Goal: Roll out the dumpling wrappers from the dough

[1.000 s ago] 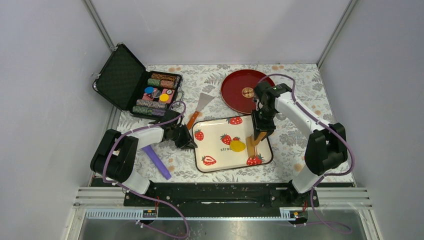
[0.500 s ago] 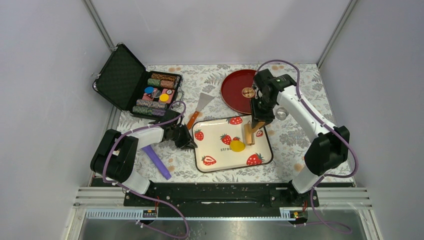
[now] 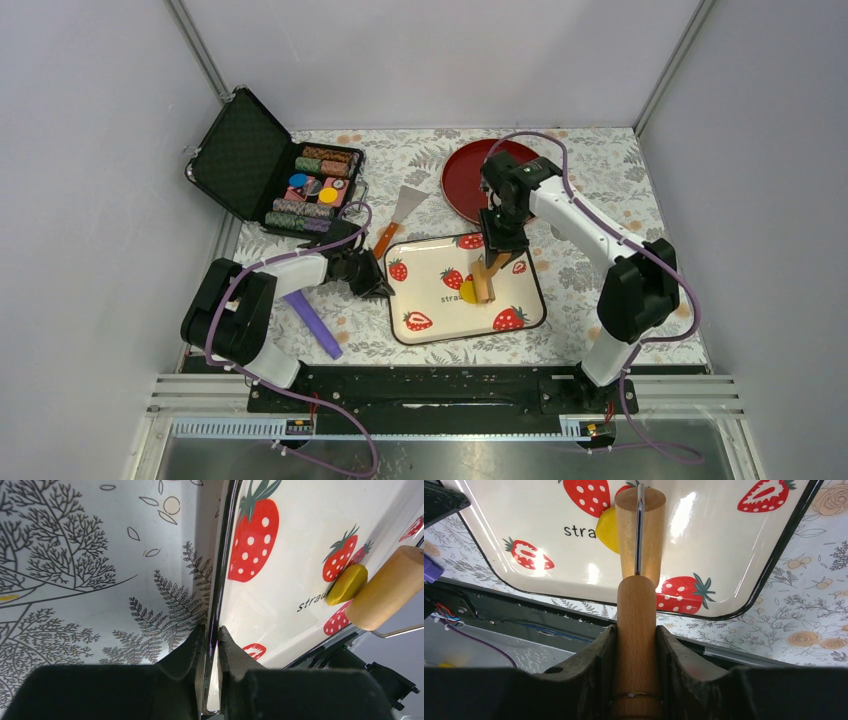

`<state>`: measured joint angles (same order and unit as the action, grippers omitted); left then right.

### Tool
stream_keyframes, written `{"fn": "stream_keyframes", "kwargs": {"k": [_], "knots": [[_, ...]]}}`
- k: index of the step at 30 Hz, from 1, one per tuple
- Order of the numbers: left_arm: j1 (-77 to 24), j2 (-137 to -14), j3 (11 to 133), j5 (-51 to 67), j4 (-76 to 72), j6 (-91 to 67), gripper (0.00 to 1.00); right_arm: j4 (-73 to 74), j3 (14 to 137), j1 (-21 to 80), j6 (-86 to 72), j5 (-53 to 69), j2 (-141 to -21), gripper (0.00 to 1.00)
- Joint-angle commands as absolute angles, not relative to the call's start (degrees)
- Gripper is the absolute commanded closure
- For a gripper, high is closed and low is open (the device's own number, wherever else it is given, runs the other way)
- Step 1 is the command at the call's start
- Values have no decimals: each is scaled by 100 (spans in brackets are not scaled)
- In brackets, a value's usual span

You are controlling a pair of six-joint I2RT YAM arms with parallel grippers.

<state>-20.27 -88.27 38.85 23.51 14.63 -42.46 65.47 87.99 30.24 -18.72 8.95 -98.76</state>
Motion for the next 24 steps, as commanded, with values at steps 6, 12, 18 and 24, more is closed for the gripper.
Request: {"fn": "stream_keyframes", "kwargs": {"k": [6,12,18,24], "knots": [[-1922,-9026,3656,1237,1968,-4060,100,6323,8408,3065,-1928,1021,-9977,100],[-1924,-9024,3660,1229,1969,-4061,100,6357,8270,3068,-1914,783,-9980,100],[-1925,-9021,3661,1224,1968,-4061,100,6559,8224,3067,-1835,404,-9999,100],[-1916,-9018,3661,1227,1969,-4061,100,6560,8014,2986,-1810,216,-9961,100]]}}
